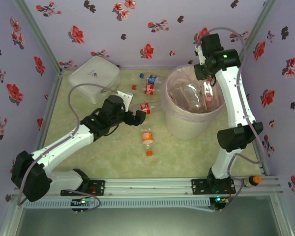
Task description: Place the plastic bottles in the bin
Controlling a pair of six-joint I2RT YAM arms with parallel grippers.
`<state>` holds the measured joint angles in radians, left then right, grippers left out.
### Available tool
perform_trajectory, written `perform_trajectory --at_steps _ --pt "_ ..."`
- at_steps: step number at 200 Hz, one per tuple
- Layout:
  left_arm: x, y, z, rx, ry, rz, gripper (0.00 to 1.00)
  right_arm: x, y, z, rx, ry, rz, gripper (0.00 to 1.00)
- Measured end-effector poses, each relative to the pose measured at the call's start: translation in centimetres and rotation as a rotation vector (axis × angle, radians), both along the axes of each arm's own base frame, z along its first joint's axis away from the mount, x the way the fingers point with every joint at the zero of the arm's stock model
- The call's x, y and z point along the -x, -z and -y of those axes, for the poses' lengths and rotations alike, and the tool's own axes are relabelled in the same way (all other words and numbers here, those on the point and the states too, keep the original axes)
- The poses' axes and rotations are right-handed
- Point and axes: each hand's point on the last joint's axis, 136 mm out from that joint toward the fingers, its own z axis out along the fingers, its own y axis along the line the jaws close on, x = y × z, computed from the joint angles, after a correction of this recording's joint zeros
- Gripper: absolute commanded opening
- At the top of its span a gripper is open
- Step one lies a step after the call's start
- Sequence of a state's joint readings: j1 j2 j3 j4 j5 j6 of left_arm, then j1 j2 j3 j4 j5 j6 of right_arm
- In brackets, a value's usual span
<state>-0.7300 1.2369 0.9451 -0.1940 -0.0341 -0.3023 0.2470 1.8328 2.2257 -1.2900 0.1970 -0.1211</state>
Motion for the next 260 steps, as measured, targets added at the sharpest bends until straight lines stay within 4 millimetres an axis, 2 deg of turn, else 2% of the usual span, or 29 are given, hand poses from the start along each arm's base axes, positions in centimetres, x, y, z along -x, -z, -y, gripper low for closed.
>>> perform_trajectory --at_steps 28,51,85,107,125,152,172,194,214,228,243,260 --pt "-0.1 0.4 -0.1 -0.005 -0.005 -0.01 1.0 -0.6 1.2 -0.2 -0.023 0.002 0.002 0.14" --pt "-0.2 0.4 -0.1 -0.006 -0.005 -0.01 1.0 -0.7 1.4 -0.1 -0.054 0.016 0.019 0.39" --pt "-0.2 0.4 -0.1 -0.006 -0.007 -0.011 1.0 0.3 0.1 -0.6 -0.127 0.04 0.02 0.73" --pt "-0.2 0.4 -0.2 -0.006 -0.009 -0.01 1.0 1.4 -2.2 -0.8 -0.163 0.049 0.047 0.87" --pt "-0.3 0.5 -0.2 -0.007 -0.01 -0.012 1.0 2.4 -4.7 -0.4 -0.176 0.056 0.1 0.85" --pt "-0.4 0.9 -0.1 -0.015 -0.01 -0.021 1.0 4.4 -6.7 0.2 -0.192 0.069 0.145 0.68" --pt "-0.4 1.0 -0.1 -0.017 -0.01 -0.023 1.0 5.6 -5.7 0.5 -0.191 0.084 0.12 0.56" --pt "-0.4 1.1 -0.1 -0.018 -0.01 -0.025 1.0 6.2 -2.2 0.6 -0.168 0.096 0.027 0.49" --pt "-0.4 1.8 -0.1 -0.03 -0.01 -0.044 1.0 6.0 0.8 0.7 -0.15 0.11 -0.04 0.48" --pt "-0.3 2.8 0.1 -0.045 -0.001 -0.072 1.0 5.7 0.8 0.6 -0.155 0.112 -0.031 0.48" --pt "-0.2 4.1 0.4 -0.06 0.004 -0.108 1.0 5.7 -0.4 0.6 -0.17 0.116 0.003 0.48" --pt "-0.2 4.9 0.4 -0.072 0.005 -0.133 1.0 5.4 -2.6 0.5 -0.195 0.116 0.075 0.58"
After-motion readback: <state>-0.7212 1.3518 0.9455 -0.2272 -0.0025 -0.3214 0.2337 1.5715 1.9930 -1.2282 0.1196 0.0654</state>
